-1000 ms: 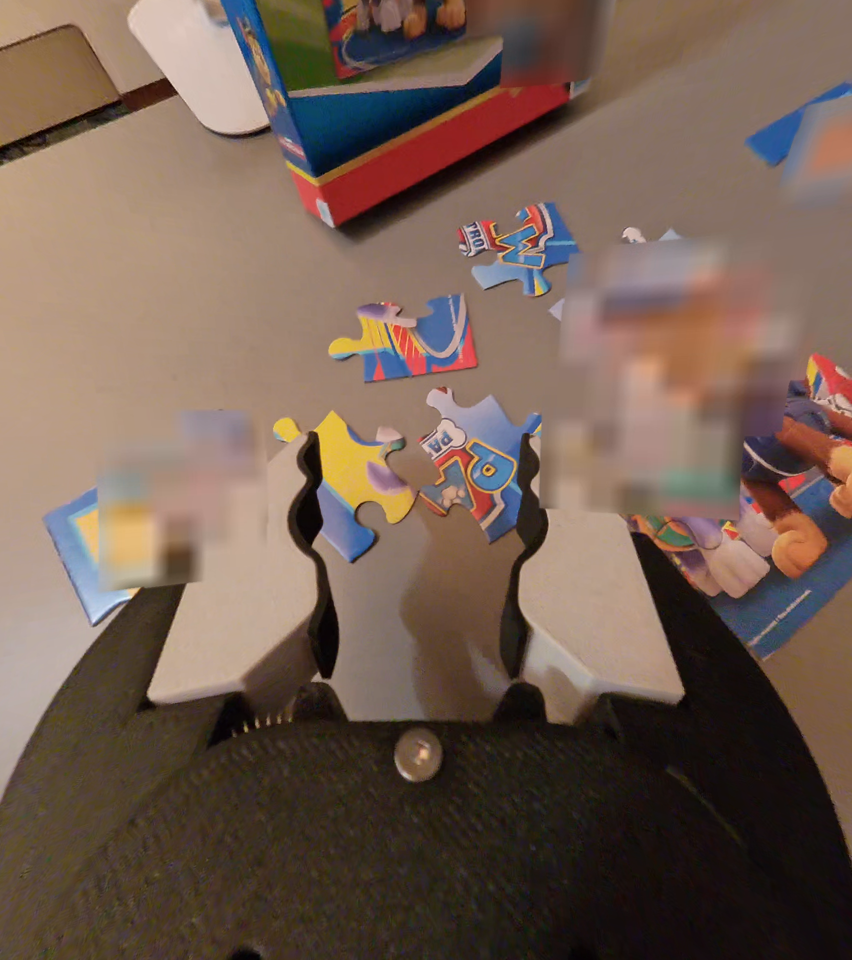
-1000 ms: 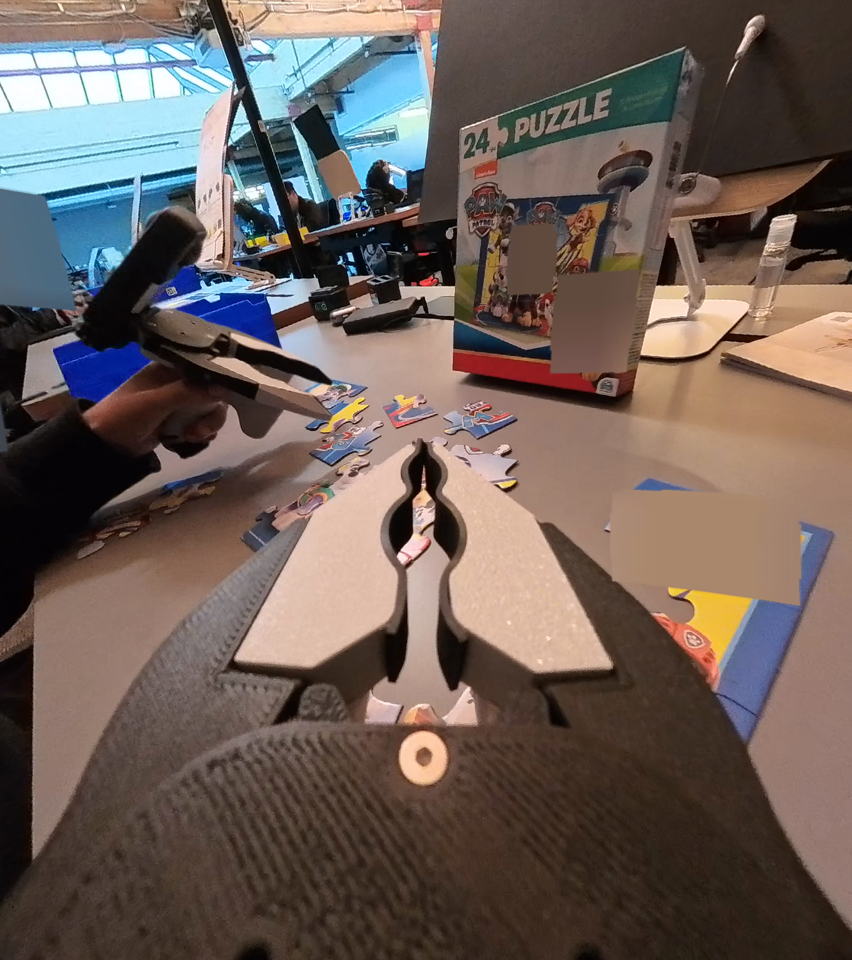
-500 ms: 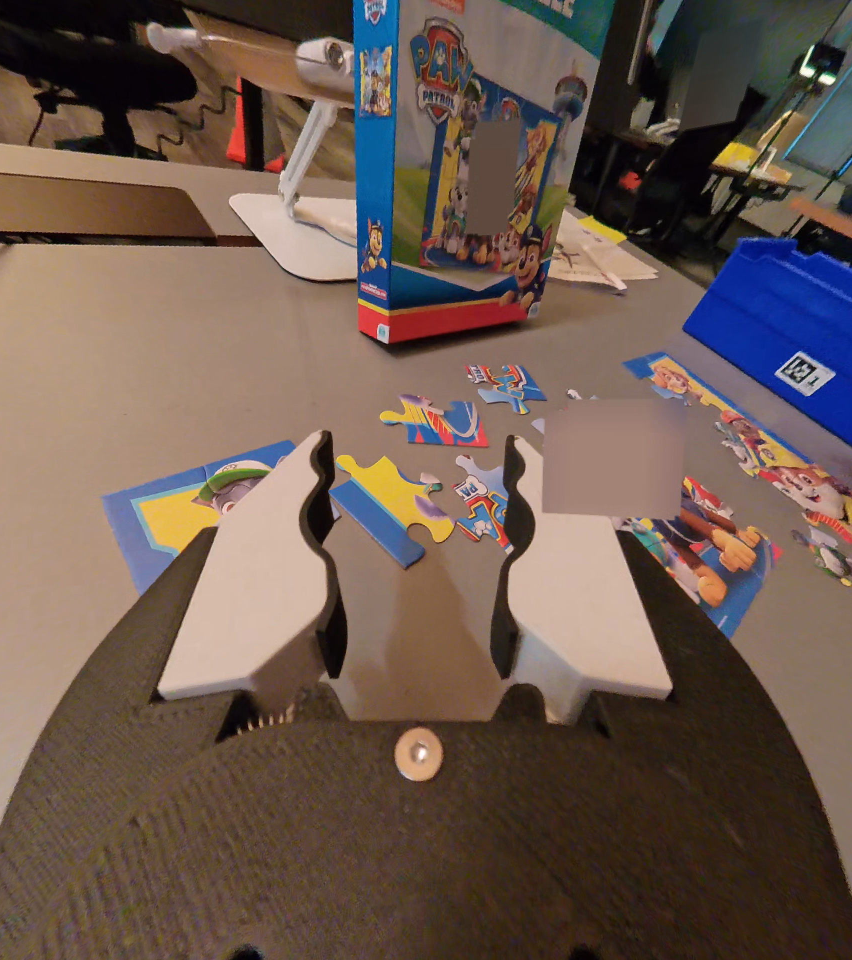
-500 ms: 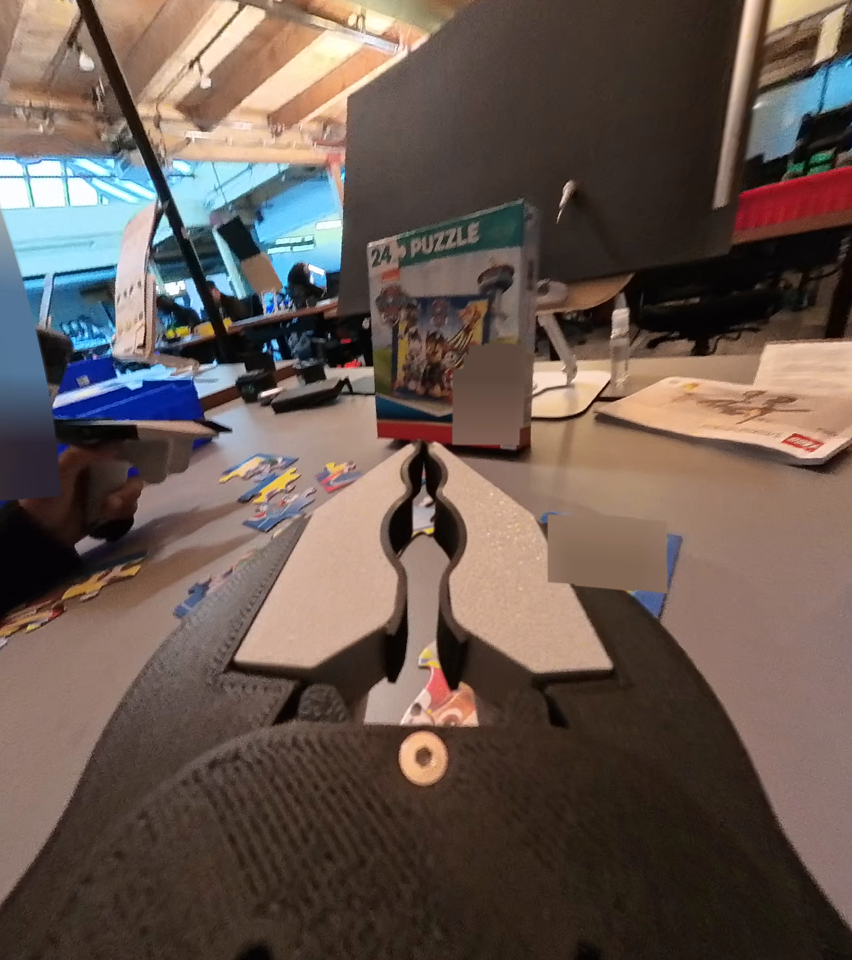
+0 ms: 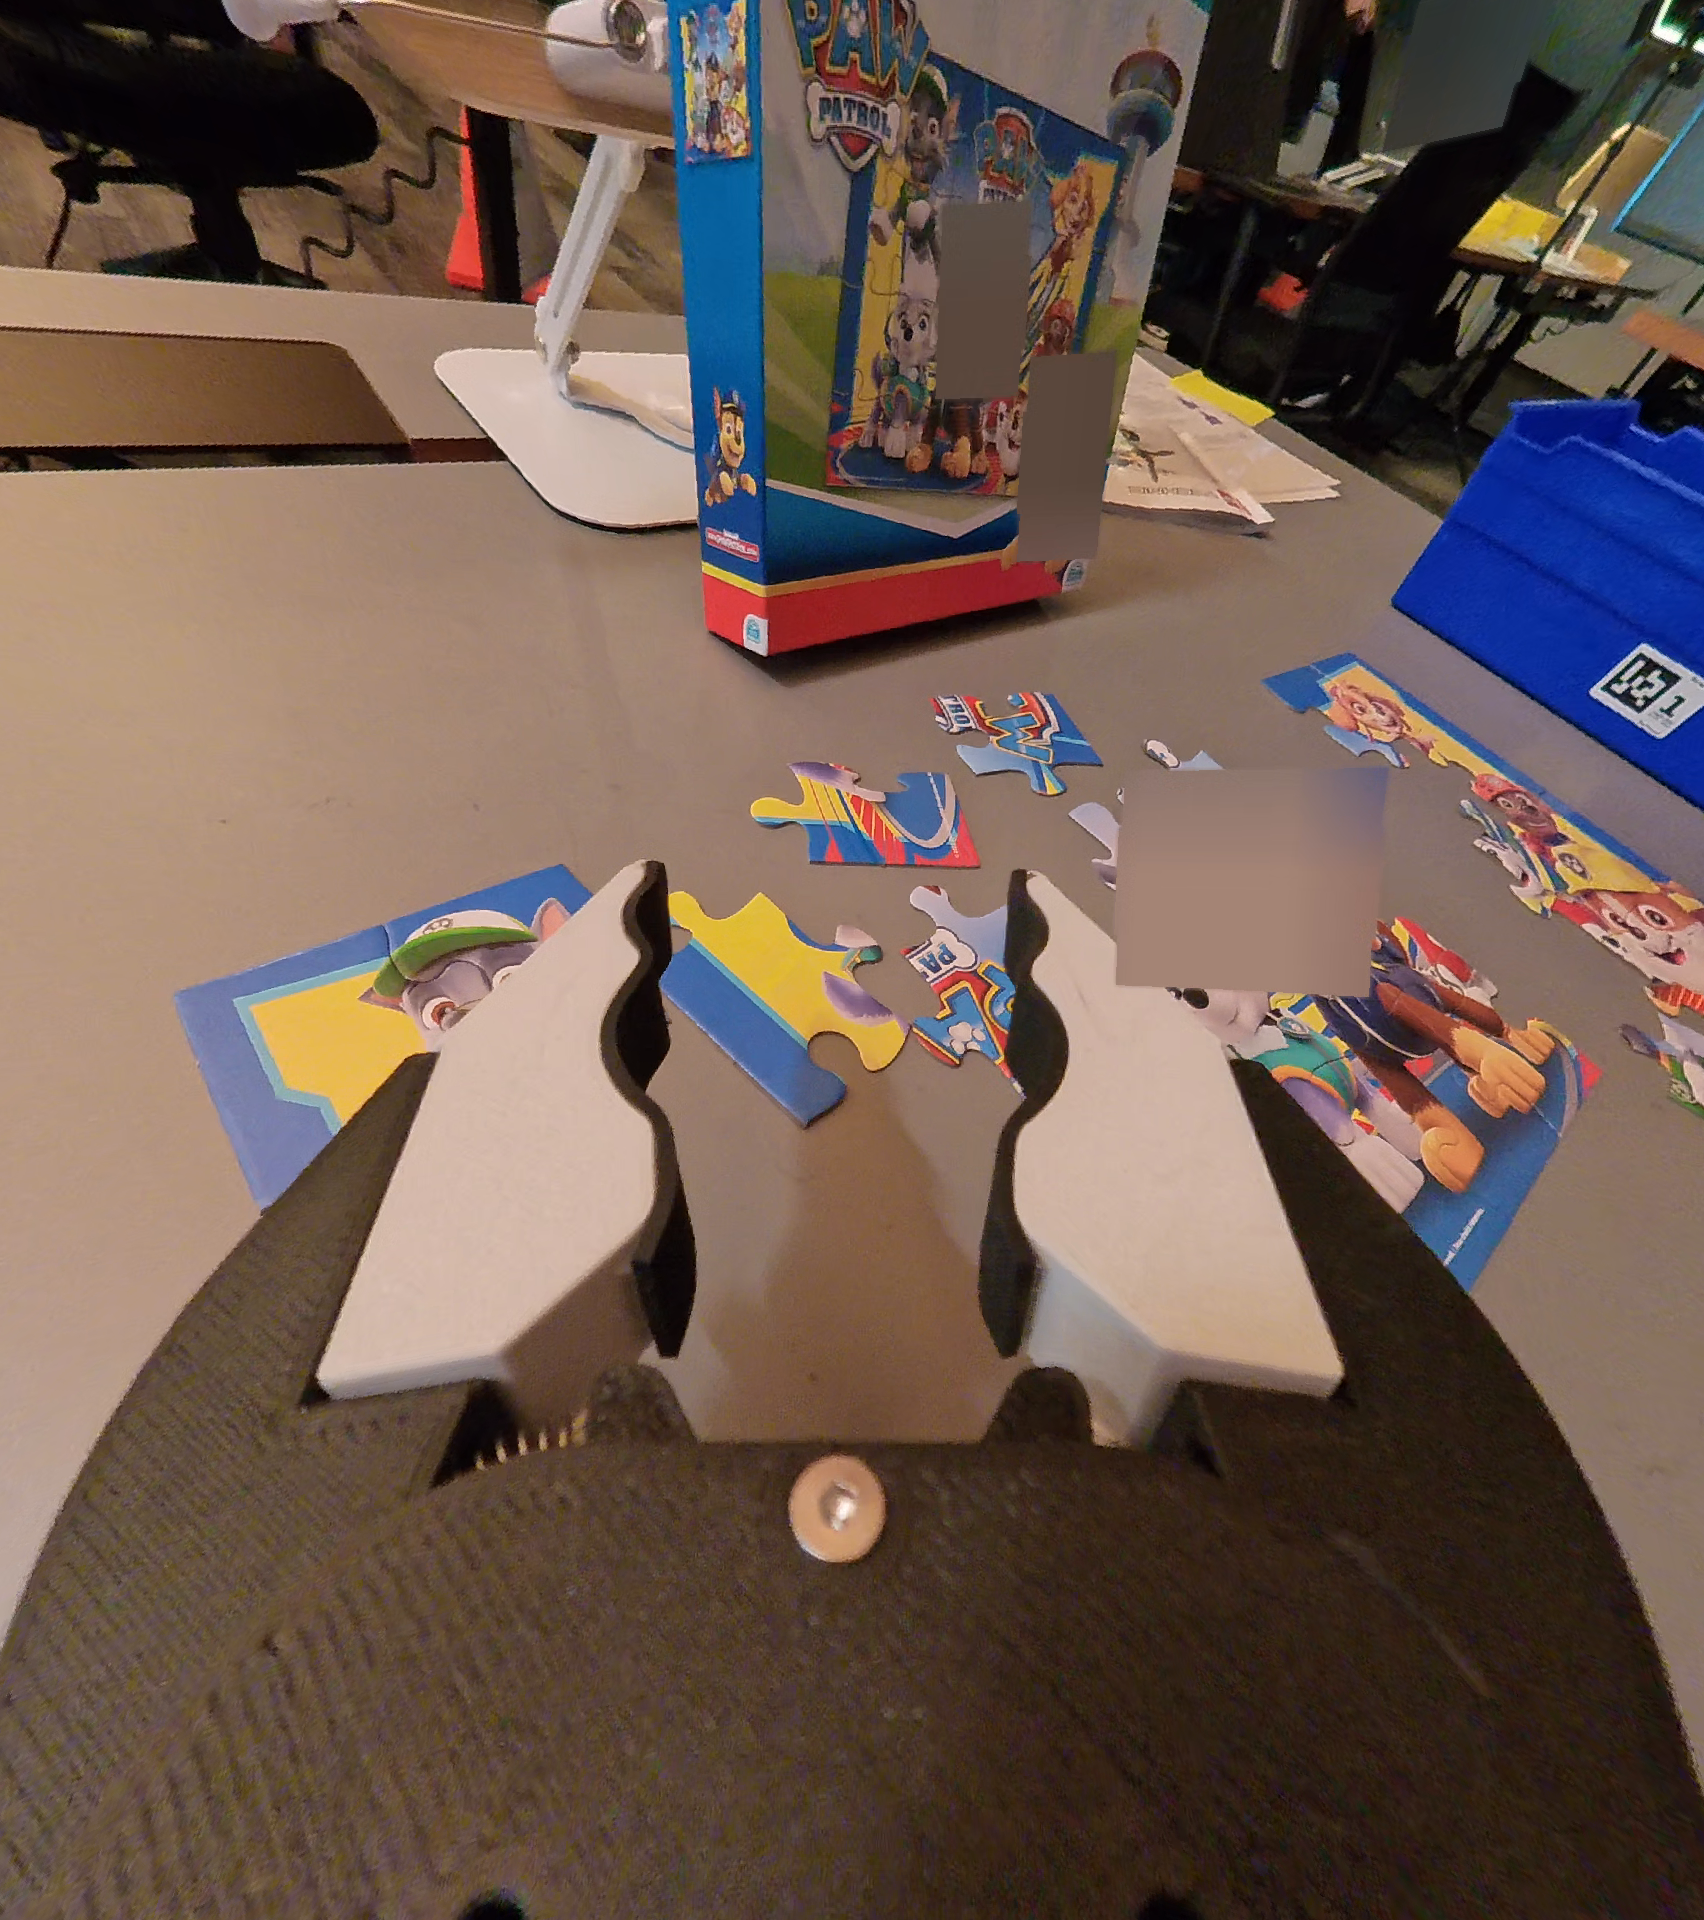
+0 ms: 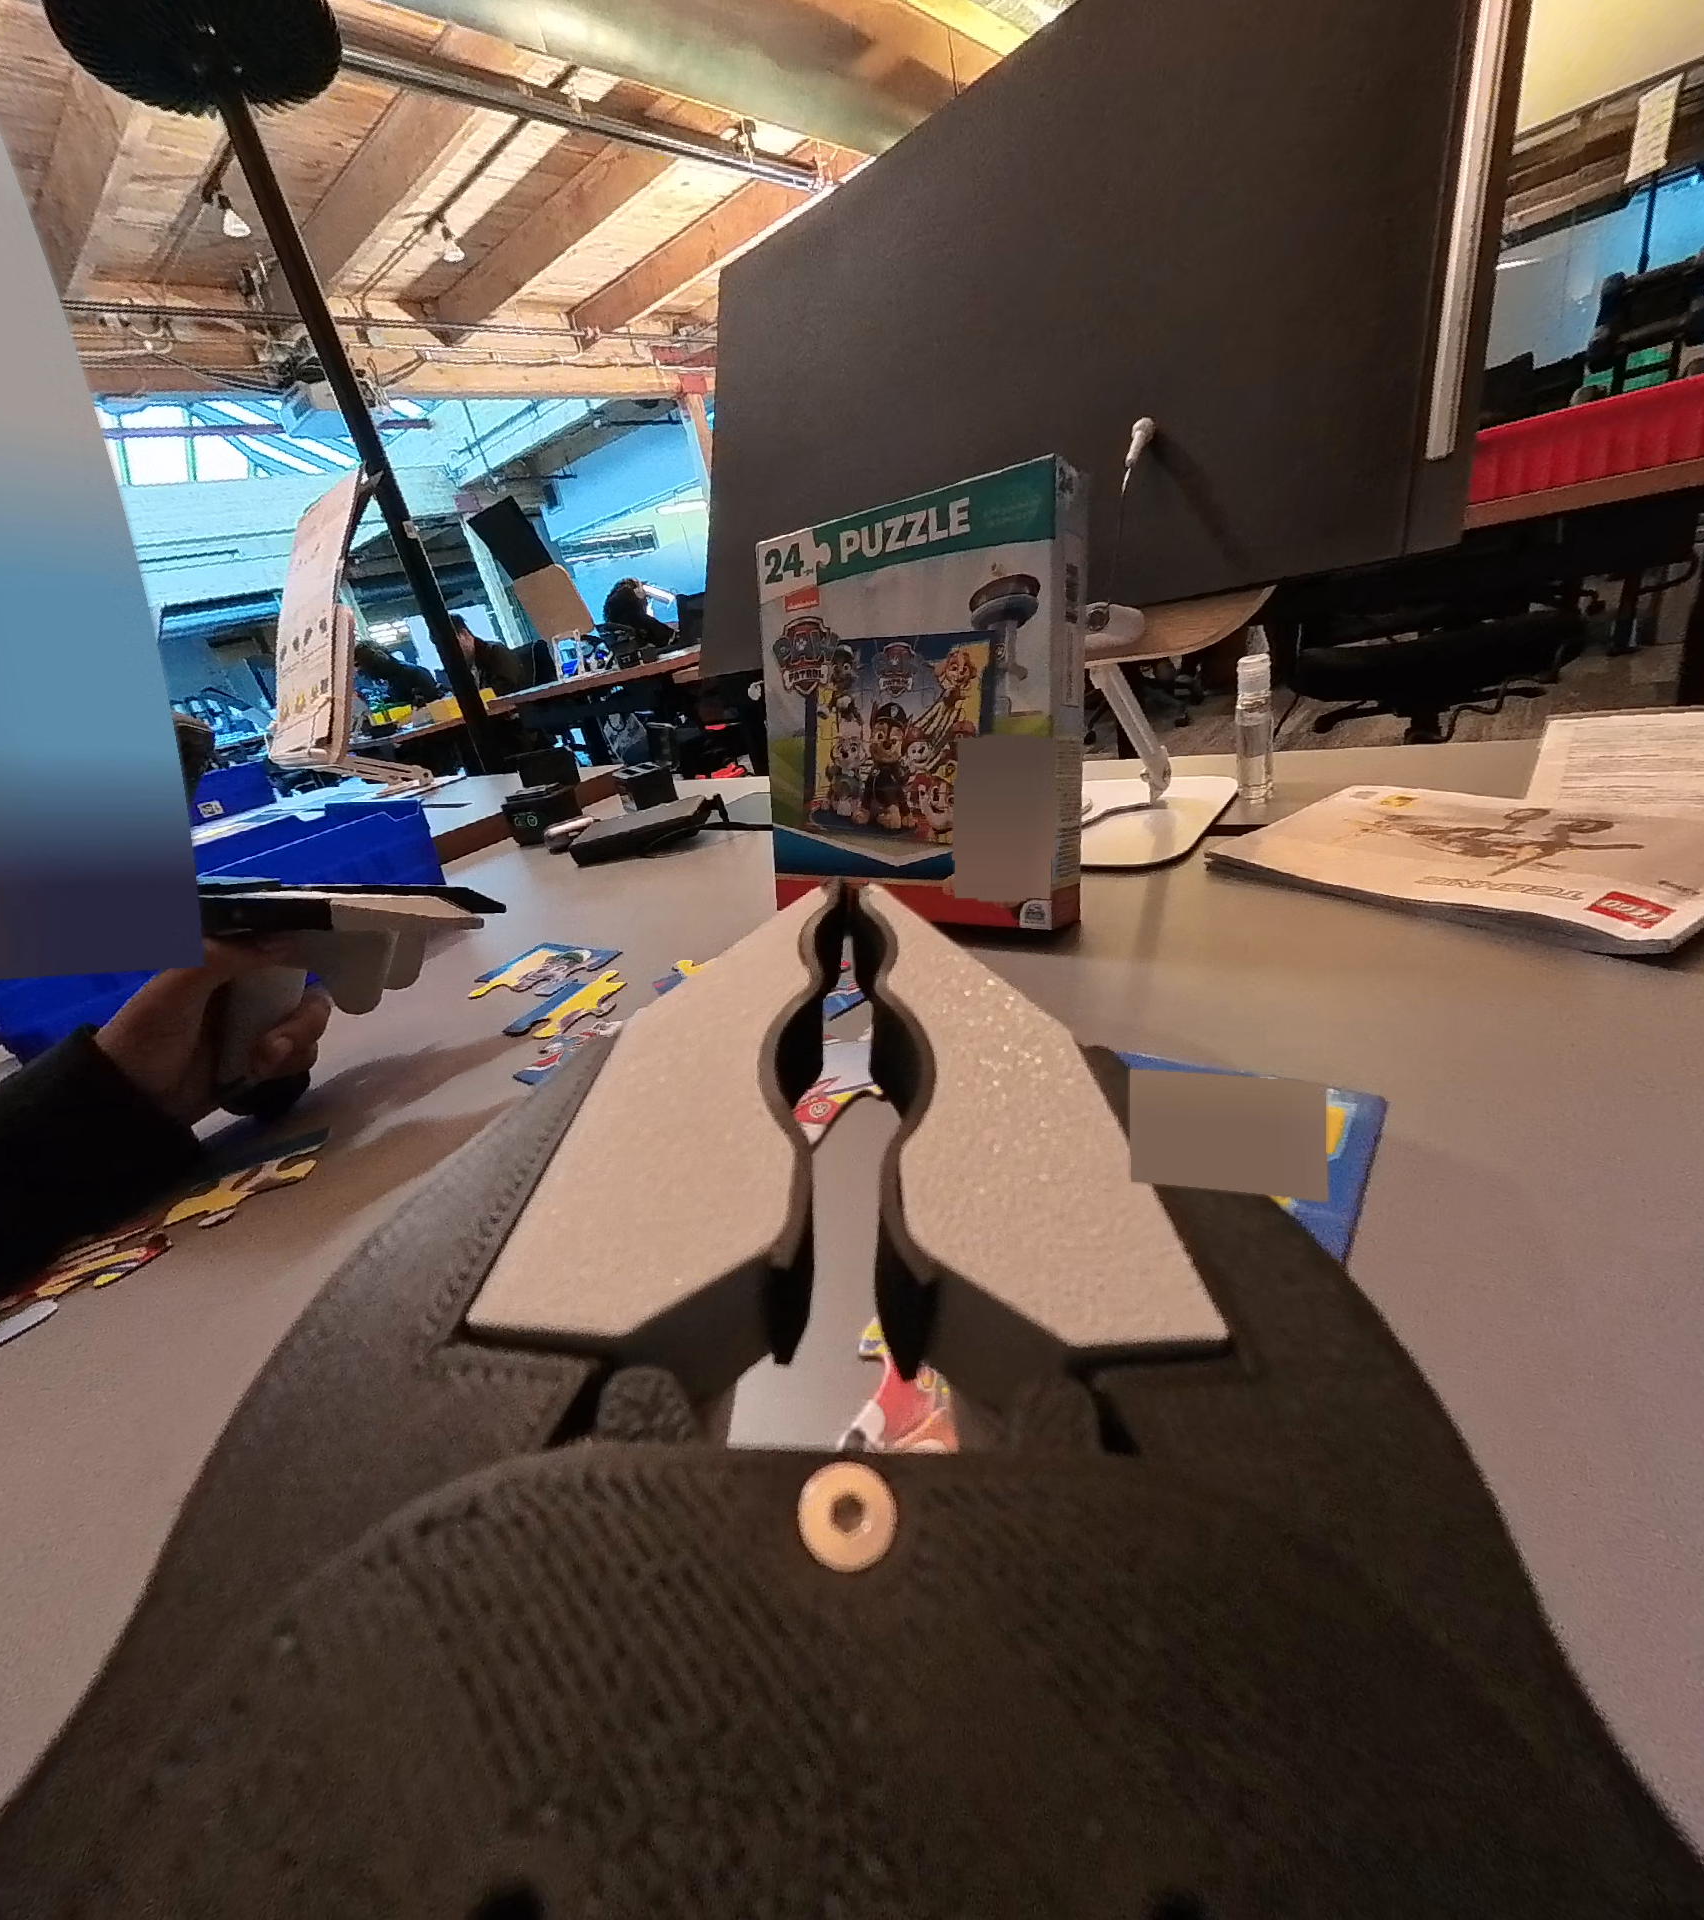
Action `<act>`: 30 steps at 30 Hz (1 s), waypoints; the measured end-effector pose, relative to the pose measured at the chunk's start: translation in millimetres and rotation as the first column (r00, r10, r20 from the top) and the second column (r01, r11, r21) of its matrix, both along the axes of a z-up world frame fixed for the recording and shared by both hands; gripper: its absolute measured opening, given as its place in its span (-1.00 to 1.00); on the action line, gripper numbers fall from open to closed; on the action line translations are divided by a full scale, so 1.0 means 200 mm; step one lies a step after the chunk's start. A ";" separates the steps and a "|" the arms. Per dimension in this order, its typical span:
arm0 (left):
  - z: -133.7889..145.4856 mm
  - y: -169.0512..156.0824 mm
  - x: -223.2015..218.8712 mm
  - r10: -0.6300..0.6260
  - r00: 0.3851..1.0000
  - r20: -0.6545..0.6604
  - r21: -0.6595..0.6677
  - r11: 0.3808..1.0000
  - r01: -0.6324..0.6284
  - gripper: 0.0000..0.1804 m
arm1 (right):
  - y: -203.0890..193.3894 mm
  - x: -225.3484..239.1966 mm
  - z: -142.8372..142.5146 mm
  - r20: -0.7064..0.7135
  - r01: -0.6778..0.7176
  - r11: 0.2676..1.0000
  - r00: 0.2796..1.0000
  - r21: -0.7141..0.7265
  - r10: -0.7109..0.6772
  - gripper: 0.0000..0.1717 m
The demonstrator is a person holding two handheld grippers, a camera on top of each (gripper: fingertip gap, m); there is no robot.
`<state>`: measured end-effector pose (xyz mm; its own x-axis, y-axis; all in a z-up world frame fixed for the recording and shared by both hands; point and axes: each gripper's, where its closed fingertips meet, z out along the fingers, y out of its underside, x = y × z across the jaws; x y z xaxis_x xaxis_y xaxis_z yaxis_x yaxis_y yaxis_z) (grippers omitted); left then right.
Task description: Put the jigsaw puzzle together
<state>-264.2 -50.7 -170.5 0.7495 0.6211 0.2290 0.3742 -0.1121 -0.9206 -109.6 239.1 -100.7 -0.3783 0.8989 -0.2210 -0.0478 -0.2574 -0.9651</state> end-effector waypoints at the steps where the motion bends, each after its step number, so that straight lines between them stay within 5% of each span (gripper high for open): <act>1: 0.00 0.00 0.00 -0.003 1.000 -0.002 -0.003 1.000 0.003 -0.29 | 0.00 0.00 0.00 0.003 -0.003 1.000 1.000 0.000 0.003 -1.00; 6: 0.03 0.08 0.07 -0.104 0.994 -0.047 0.008 0.995 0.104 -0.24 | -0.02 -0.01 -0.02 0.018 -0.006 1.000 1.000 0.021 0.006 -0.99; 9: 0.09 0.24 0.27 -0.325 0.946 -0.019 0.077 0.942 0.325 0.11 | -0.10 -0.01 -0.06 0.120 -0.067 0.998 0.991 -0.006 0.067 -0.87; 11: 0.08 0.35 0.38 -0.412 0.911 -0.010 -0.003 0.911 0.412 0.31 | -0.20 0.03 -0.13 0.256 -0.159 0.987 0.955 0.020 0.148 -0.72; 15: -0.05 0.52 0.54 -0.485 0.874 0.040 -0.259 0.840 0.478 0.58 | -0.27 0.17 -0.37 0.501 -0.223 0.952 0.861 0.211 0.091 -0.52; 19: -0.09 0.64 0.61 -0.543 0.834 0.093 -0.316 0.779 0.542 0.75 | -0.33 0.32 -0.52 0.609 -0.334 0.890 0.789 0.311 0.083 -0.19; 30: -0.28 0.73 0.54 -0.531 0.826 0.186 -0.481 0.684 0.548 0.75 | -0.46 0.53 -0.67 0.652 -0.506 0.747 0.747 0.431 0.130 -0.44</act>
